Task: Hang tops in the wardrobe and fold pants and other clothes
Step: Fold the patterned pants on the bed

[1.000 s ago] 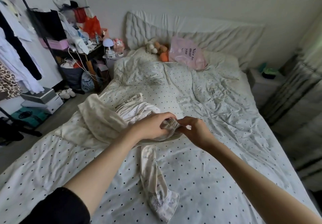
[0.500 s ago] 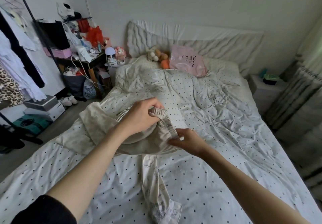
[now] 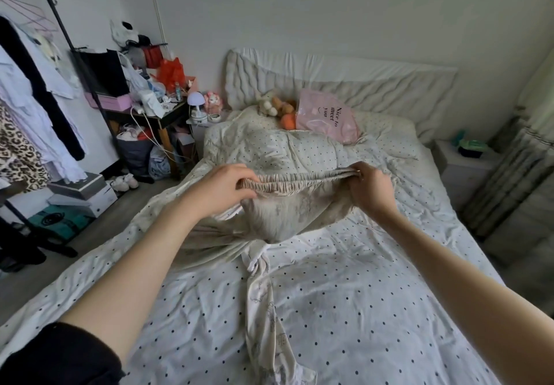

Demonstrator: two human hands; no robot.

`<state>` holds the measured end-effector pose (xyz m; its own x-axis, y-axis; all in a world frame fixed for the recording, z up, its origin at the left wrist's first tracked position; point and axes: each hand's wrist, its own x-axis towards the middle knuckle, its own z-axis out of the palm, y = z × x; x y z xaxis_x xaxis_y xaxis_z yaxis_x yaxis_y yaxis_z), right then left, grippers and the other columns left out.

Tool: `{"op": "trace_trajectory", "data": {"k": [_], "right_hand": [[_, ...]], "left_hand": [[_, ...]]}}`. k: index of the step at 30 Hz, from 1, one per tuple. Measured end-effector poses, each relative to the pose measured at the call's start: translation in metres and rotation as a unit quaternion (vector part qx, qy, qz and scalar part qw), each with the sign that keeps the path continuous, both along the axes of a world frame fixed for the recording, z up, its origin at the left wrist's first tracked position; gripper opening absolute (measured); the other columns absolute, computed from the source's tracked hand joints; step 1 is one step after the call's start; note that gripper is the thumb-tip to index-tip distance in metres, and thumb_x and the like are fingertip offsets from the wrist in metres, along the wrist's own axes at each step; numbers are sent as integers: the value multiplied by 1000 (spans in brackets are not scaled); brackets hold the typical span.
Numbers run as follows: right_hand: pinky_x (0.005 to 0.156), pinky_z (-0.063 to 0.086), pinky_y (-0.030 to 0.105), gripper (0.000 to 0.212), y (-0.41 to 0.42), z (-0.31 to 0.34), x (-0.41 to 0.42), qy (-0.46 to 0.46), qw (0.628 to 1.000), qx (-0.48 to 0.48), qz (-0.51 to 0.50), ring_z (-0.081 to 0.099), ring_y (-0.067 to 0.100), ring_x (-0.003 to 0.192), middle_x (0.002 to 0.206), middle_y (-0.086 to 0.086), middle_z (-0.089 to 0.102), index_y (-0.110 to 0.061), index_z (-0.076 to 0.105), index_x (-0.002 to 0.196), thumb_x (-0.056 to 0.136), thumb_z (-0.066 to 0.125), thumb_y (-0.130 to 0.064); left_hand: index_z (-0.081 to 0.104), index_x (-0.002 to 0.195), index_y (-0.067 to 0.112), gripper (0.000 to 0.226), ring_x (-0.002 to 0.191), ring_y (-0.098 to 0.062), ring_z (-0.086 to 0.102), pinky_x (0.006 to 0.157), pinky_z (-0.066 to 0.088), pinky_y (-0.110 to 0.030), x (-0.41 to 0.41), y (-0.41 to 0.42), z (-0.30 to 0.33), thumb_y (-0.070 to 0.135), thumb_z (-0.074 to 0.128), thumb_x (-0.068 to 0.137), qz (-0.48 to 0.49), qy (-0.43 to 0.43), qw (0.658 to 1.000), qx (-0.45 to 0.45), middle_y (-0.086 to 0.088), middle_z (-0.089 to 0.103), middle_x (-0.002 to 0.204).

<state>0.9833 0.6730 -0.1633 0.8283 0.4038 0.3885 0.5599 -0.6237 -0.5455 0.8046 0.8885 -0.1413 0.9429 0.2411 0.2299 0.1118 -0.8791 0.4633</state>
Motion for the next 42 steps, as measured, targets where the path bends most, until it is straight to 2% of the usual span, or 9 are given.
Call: {"op": "trace_trajectory", "data": {"k": [4,9,12,16,20,29,32,36,42], "right_hand": [[51,27,29,16,-1,11,12,39,999,4,-9,49,26,66,70,10,55,-14,51,73,86,50,-5],[66,45,26,19,-9,27,19,91,990,-47,94,56,19,77,88,7,66,-9,69,102,86,60,-4],[61,43,23,28,-4,33,16,85,988,-66,107,58,21,79,92,10,68,-8,68,106,84,56,4],[64,36,25,31,9,84,33,43,997,-14,60,61,30,95,100,15,69,-6,70,107,83,52,5],[80,43,29,31,24,186,55,-52,997,61,0,60,34,105,108,17,69,-8,70,108,83,52,-1],[84,53,35,22,-5,393,56,-114,932,345,-5,63,26,91,93,10,70,-14,71,99,78,67,-16],[72,54,35,18,-29,418,53,-83,907,412,37,61,17,71,76,7,66,-4,68,87,75,75,-17],[47,55,23,13,-56,429,40,3,904,409,125,61,7,44,50,-4,65,-9,66,66,75,77,-8],[64,56,30,13,-101,444,35,5,937,334,106,63,12,61,65,1,68,-11,68,77,85,63,-1]], "left_hand": [[69,109,15,26,85,-10,57,85,42,-27,7,8,16,19,69,83,30,-86,996,8,13,57,93],[70,96,27,17,70,-22,60,66,47,-30,10,24,36,14,68,84,118,-185,975,-41,-4,69,81],[64,92,28,18,59,-2,53,55,35,-9,17,27,50,13,66,84,135,-218,966,-29,7,60,70],[59,117,13,31,78,-4,54,71,38,-12,38,30,96,5,63,86,141,-250,957,-45,1,60,96],[65,108,-2,24,94,-25,61,82,41,-26,61,38,174,8,63,87,186,-318,929,-43,-16,68,103],[69,95,0,17,93,-29,62,69,36,-24,82,18,350,14,62,87,184,-481,856,-42,-18,69,96],[68,92,1,17,93,-29,62,69,36,-25,86,6,375,16,62,87,166,-497,851,-29,-17,69,95],[68,106,2,22,101,-27,61,74,35,-21,83,1,398,14,62,88,147,-504,851,-37,-17,68,107],[67,104,1,20,100,-31,62,85,44,-31,89,-18,409,11,60,89,94,-486,867,-52,-17,68,104]]}}
